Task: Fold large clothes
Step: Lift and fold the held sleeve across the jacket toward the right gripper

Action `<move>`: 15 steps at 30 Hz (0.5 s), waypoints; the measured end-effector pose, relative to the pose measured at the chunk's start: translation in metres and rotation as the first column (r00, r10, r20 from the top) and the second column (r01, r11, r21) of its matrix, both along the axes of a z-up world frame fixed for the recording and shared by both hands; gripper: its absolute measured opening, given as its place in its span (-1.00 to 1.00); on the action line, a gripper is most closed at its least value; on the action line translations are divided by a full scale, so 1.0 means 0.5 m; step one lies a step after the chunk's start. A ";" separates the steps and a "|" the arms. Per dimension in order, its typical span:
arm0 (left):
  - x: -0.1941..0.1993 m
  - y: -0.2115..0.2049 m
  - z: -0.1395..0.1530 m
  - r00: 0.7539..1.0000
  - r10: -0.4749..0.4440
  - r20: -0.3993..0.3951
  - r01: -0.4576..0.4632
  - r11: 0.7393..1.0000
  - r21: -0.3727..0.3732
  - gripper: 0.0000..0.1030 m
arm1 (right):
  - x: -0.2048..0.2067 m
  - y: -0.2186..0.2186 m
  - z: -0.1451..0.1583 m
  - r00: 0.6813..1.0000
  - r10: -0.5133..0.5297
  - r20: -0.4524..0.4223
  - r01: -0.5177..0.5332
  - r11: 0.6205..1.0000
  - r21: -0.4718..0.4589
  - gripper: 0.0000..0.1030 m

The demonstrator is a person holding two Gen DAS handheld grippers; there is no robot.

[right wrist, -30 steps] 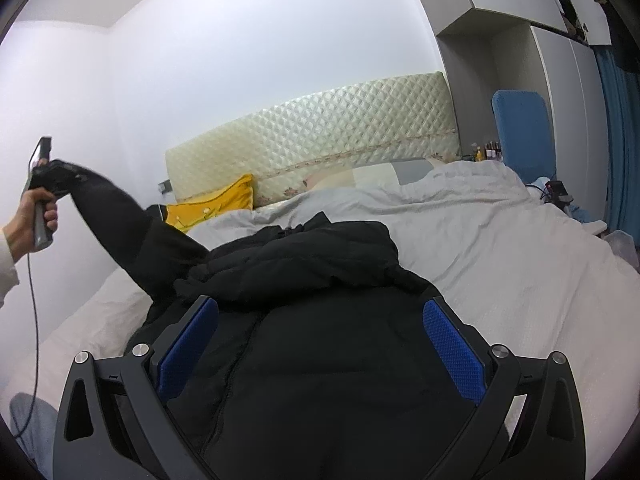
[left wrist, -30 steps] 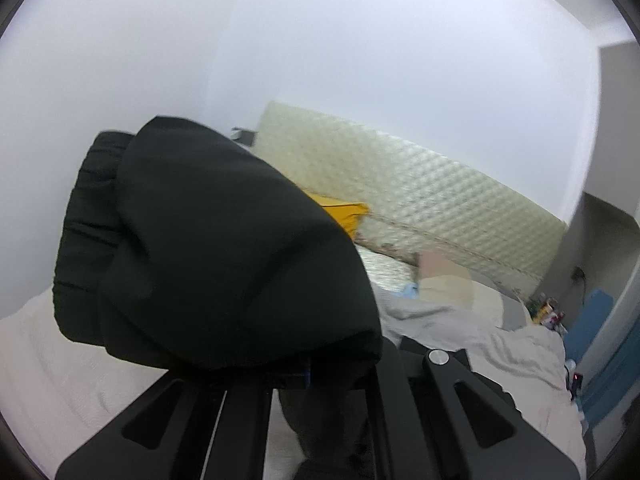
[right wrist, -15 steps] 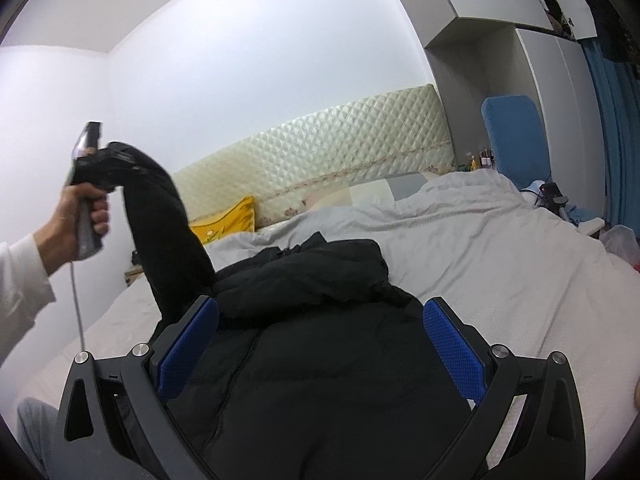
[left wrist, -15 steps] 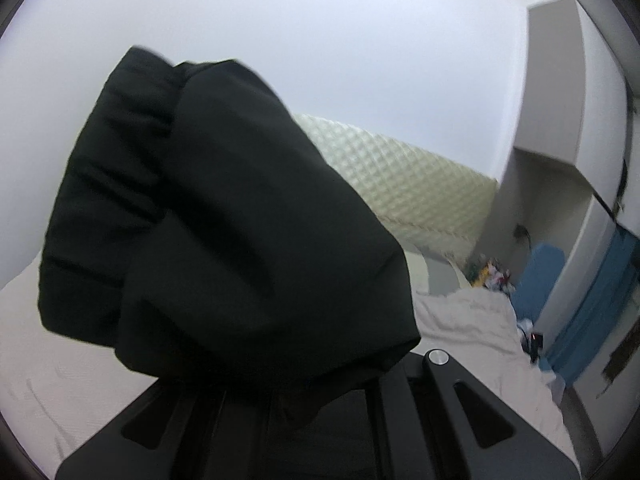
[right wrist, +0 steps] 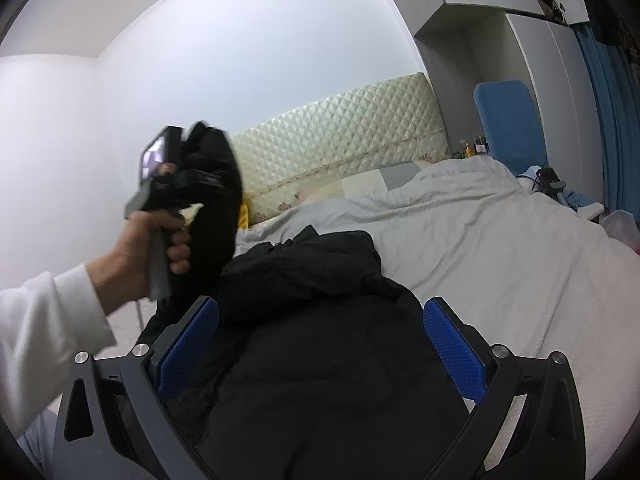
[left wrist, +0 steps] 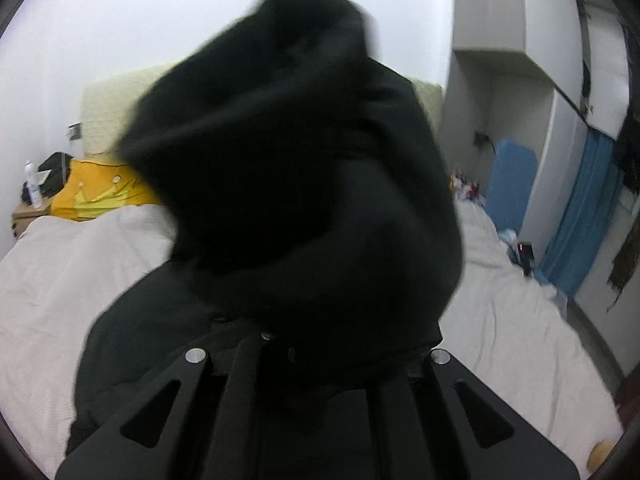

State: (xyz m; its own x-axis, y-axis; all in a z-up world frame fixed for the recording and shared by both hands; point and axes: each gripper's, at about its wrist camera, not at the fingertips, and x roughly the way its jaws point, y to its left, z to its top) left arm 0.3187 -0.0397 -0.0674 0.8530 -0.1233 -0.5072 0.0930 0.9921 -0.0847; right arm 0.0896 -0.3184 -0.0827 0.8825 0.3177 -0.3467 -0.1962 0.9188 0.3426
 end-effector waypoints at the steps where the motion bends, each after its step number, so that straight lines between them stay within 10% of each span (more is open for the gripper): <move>1: 0.006 -0.016 -0.017 1.000 -0.014 -0.009 0.014 1.000 0.012 -0.88 | 0.002 -0.001 -0.002 1.000 0.001 -0.003 -0.001 1.000 0.001 1.00; 15: 0.102 -0.155 -0.239 0.975 -0.089 -0.203 0.111 0.989 0.095 -0.71 | 0.052 -0.023 -0.045 0.997 -0.009 -0.071 0.012 0.999 0.039 1.00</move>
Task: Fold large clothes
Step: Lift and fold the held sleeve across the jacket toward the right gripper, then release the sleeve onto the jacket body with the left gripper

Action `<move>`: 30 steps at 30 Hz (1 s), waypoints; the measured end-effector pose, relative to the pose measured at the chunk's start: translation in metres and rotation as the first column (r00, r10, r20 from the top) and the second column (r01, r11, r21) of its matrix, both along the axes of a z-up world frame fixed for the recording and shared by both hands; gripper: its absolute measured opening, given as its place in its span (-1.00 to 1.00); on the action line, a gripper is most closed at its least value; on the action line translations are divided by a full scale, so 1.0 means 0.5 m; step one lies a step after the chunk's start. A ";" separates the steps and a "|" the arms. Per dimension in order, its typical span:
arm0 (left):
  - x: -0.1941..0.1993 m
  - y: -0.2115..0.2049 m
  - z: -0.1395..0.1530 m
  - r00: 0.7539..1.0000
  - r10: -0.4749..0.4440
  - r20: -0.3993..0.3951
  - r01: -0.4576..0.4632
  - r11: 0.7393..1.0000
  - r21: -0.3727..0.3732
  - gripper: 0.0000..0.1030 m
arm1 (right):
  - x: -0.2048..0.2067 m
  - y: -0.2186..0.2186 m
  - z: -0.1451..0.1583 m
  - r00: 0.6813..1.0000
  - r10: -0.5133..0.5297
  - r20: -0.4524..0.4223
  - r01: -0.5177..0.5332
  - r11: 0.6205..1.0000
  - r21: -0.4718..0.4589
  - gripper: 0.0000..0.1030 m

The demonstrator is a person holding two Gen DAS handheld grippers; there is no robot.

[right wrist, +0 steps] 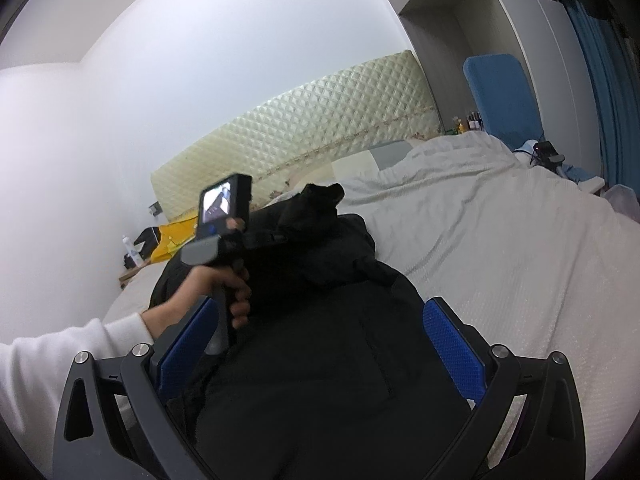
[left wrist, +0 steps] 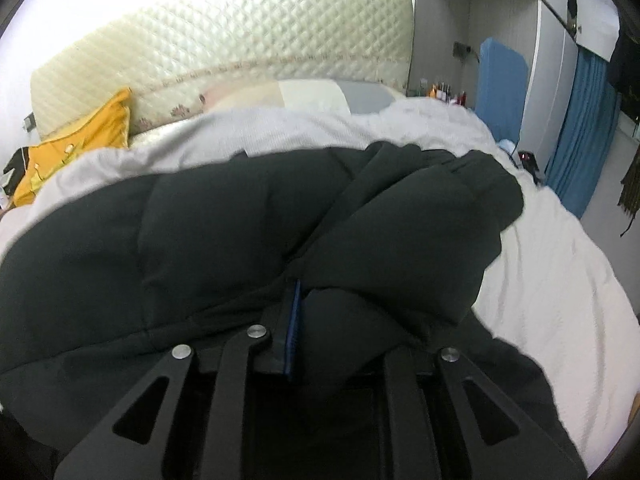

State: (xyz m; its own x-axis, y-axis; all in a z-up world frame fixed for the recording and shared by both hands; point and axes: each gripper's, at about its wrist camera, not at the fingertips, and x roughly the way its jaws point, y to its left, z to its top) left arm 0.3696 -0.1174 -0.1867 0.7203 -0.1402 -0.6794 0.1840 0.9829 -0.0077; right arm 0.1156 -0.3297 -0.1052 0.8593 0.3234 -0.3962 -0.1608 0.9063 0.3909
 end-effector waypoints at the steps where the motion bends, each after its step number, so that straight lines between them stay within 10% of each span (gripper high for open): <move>1: 0.000 -0.002 -0.004 1.000 0.003 0.000 -0.003 1.000 0.003 -0.70 | 0.002 0.000 -0.002 1.000 -0.001 -0.004 0.000 1.000 -0.003 1.00; 12: -0.032 0.043 -0.011 0.999 -0.023 -0.044 0.023 1.000 0.000 -0.59 | 0.032 0.011 -0.014 1.000 -0.008 -0.020 0.007 1.000 -0.025 1.00; 19: -0.078 0.061 0.039 0.999 -0.033 -0.020 0.033 0.999 0.008 0.50 | 0.024 0.023 -0.006 1.000 -0.015 0.009 0.015 0.998 -0.054 1.00; 30: -0.228 0.182 0.190 0.987 -0.023 0.156 0.022 1.000 0.010 0.55 | 0.043 0.094 0.039 0.999 0.034 0.029 -0.031 0.994 -0.103 1.00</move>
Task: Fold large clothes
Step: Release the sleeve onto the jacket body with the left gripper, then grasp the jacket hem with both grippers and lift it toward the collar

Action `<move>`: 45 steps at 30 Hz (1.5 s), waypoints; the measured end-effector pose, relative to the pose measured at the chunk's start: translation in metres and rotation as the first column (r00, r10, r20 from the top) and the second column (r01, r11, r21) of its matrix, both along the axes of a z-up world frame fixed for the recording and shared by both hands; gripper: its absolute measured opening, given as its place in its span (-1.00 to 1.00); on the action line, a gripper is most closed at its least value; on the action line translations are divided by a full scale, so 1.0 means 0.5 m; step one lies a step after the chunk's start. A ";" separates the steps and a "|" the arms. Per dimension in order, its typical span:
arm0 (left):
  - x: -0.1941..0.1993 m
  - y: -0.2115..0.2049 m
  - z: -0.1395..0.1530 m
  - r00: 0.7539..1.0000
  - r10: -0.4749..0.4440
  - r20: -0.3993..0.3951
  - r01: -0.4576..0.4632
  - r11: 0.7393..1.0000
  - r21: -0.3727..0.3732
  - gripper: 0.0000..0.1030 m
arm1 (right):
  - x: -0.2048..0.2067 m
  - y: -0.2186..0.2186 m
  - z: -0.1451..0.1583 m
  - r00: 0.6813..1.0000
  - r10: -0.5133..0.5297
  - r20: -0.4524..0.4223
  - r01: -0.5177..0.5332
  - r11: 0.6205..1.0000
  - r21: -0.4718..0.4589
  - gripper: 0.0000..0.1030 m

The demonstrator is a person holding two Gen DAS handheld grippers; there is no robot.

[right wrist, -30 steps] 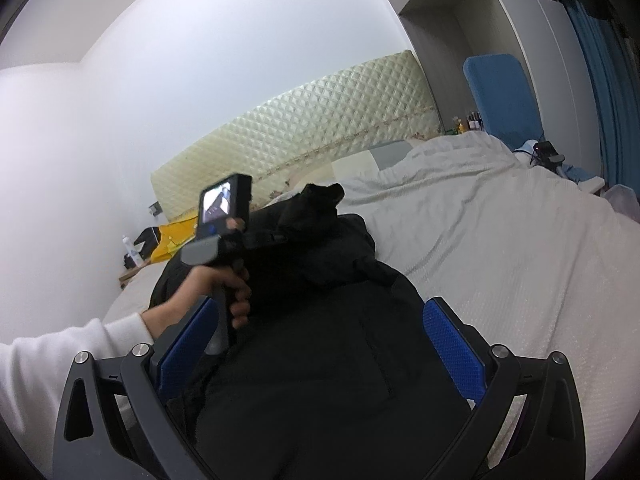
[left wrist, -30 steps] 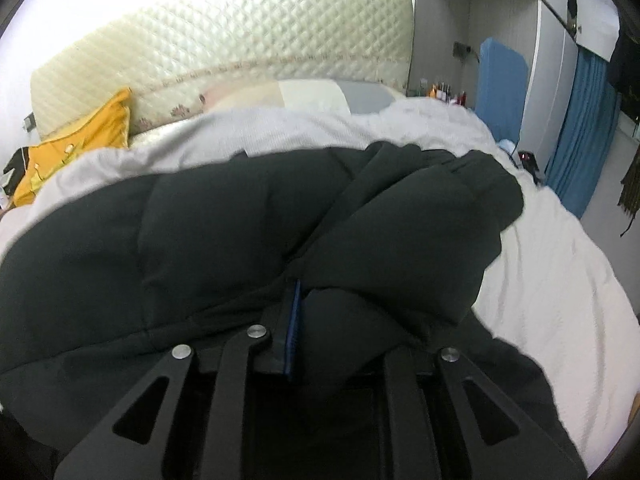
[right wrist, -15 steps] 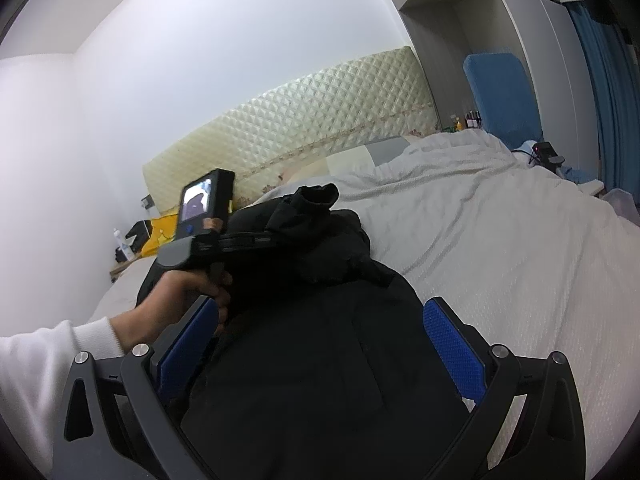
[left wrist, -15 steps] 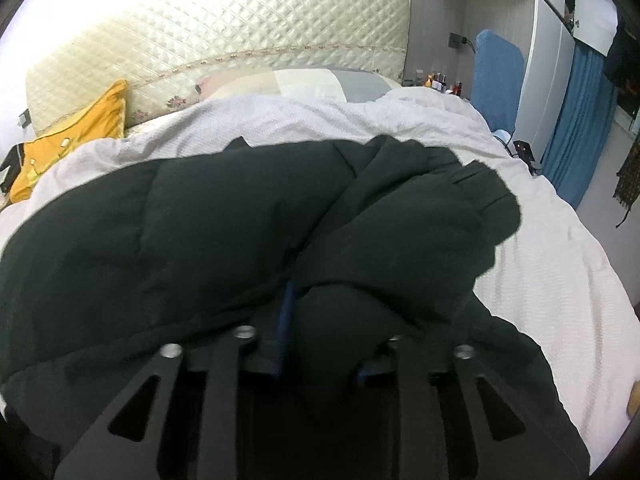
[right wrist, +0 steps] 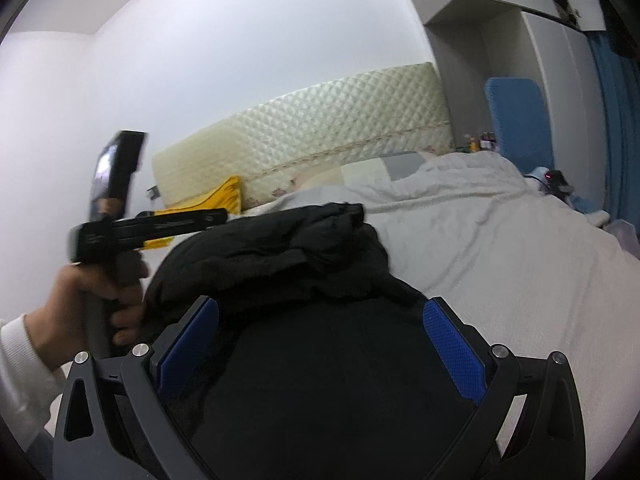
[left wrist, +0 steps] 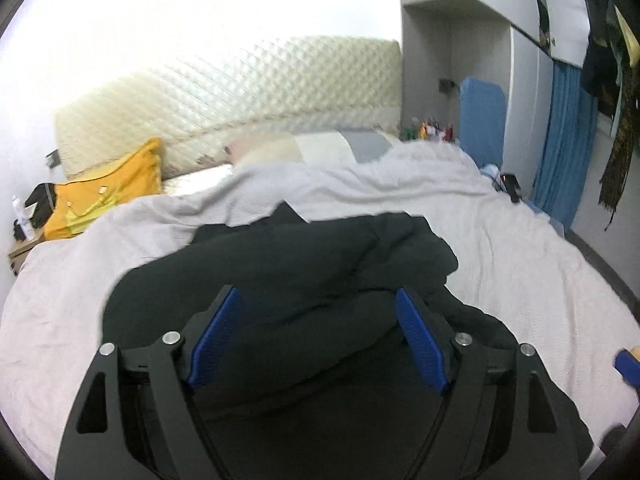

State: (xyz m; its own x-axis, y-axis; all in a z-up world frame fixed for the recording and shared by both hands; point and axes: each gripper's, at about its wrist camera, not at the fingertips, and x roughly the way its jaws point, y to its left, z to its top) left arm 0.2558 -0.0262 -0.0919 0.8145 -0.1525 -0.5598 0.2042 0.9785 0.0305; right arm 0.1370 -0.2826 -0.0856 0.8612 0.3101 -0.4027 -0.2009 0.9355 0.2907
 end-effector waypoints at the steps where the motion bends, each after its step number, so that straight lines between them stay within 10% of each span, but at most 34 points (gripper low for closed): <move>1: -0.011 0.022 0.013 1.000 0.015 0.012 -0.015 1.000 -0.018 0.55 | 0.008 0.008 0.008 1.000 0.014 -0.005 -0.014 1.000 0.005 1.00; 15: 0.037 0.241 0.013 0.978 0.207 0.034 -0.202 0.973 -0.115 0.55 | 0.225 0.102 0.073 0.989 0.131 0.066 -0.128 0.990 -0.054 0.86; 20: 0.099 0.307 -0.064 0.964 0.261 -0.040 -0.264 0.956 -0.125 0.55 | 0.357 0.143 0.017 0.982 0.183 -0.035 -0.185 0.981 -0.064 0.46; 30: 0.183 0.336 -0.187 0.955 0.270 -0.122 -0.280 0.957 -0.078 0.55 | 0.528 0.206 -0.131 0.965 0.212 -0.151 -0.227 0.970 -0.088 0.46; 45: 0.233 0.332 -0.258 0.947 0.273 -0.170 -0.286 0.956 -0.062 0.58 | 0.567 0.225 -0.229 0.963 0.217 -0.158 -0.239 0.960 -0.143 0.49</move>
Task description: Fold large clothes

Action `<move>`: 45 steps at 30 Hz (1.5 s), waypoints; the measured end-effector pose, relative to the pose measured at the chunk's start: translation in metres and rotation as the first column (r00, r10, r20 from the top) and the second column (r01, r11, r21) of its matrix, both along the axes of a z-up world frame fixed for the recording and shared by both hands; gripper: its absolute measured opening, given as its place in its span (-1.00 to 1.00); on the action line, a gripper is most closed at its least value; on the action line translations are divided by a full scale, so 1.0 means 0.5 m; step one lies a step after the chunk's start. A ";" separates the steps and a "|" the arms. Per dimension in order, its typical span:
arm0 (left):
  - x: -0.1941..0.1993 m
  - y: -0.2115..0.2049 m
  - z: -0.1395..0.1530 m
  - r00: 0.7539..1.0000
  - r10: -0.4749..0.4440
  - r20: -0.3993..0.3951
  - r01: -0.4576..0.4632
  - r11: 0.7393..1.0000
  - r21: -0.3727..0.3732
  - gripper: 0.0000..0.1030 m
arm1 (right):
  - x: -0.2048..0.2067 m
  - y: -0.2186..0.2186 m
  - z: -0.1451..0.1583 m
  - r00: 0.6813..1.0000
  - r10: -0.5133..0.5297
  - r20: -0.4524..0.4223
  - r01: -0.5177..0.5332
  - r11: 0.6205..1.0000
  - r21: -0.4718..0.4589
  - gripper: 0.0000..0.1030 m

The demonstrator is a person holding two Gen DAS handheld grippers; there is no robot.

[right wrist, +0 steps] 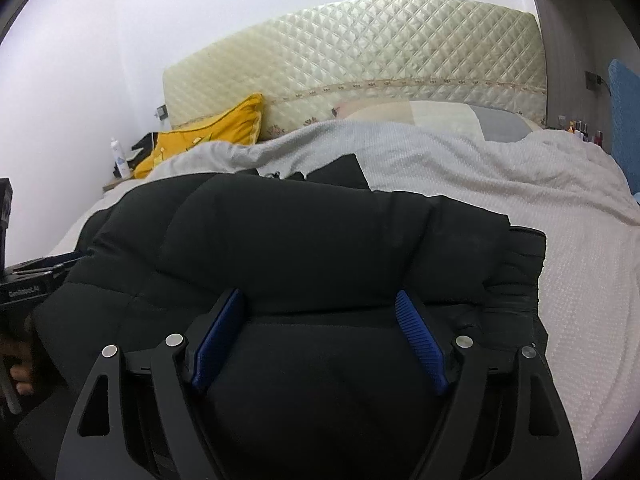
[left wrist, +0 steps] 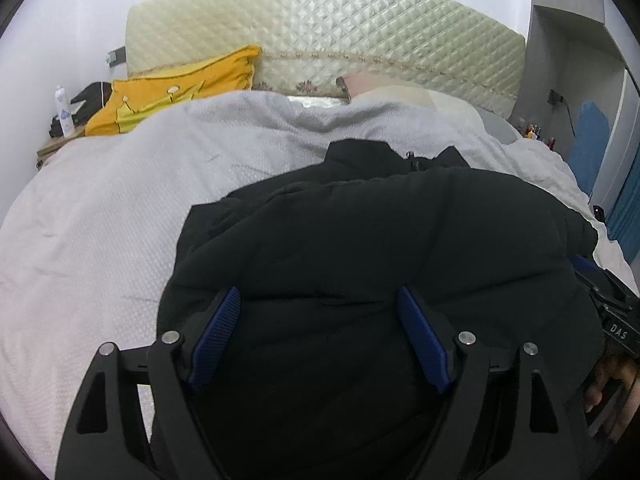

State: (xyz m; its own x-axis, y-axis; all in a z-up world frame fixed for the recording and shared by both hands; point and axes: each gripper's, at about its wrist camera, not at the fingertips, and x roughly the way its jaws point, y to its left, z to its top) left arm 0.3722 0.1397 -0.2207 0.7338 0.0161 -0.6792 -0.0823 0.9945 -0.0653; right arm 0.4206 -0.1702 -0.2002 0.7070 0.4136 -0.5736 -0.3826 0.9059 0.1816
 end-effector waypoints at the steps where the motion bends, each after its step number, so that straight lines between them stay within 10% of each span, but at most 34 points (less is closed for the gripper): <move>1: 0.000 -0.002 -0.002 1.000 0.002 0.001 -0.002 1.000 0.004 0.58 | 0.005 0.003 -0.004 1.000 0.000 -0.006 0.000 1.000 -0.007 0.49; 8: -0.026 0.007 0.033 1.000 -0.006 0.011 0.006 1.000 0.006 0.58 | -0.003 -0.009 0.035 0.994 0.014 -0.106 -0.014 1.000 -0.003 0.50; 17: -0.141 0.082 0.123 1.000 0.001 0.031 0.001 0.998 -0.055 0.63 | -0.129 -0.160 0.119 0.999 -0.044 -0.030 0.044 0.999 -0.032 0.51; 24: -0.200 0.092 0.064 0.999 0.008 -0.051 -0.002 0.994 0.113 0.64 | -0.158 -0.257 0.048 0.982 -0.113 -0.155 0.107 0.993 -0.044 0.51; 35: -0.149 0.080 -0.048 0.983 0.054 -0.175 -0.021 0.983 0.183 0.64 | -0.102 -0.232 -0.058 0.967 -0.089 -0.240 0.051 0.986 -0.160 0.51; 45: -0.146 0.102 -0.030 0.986 0.154 -0.064 -0.144 0.980 0.140 0.66 | -0.099 -0.239 -0.011 0.989 -0.135 -0.054 0.128 0.984 -0.125 0.51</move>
State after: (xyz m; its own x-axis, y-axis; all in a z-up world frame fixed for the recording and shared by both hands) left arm 0.2993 0.1906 -0.2355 0.6644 0.2160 -0.7155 -0.2294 0.9701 0.0799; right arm 0.3713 -0.2896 -0.2056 0.7120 0.2441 -0.6584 -0.2501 0.9643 0.0870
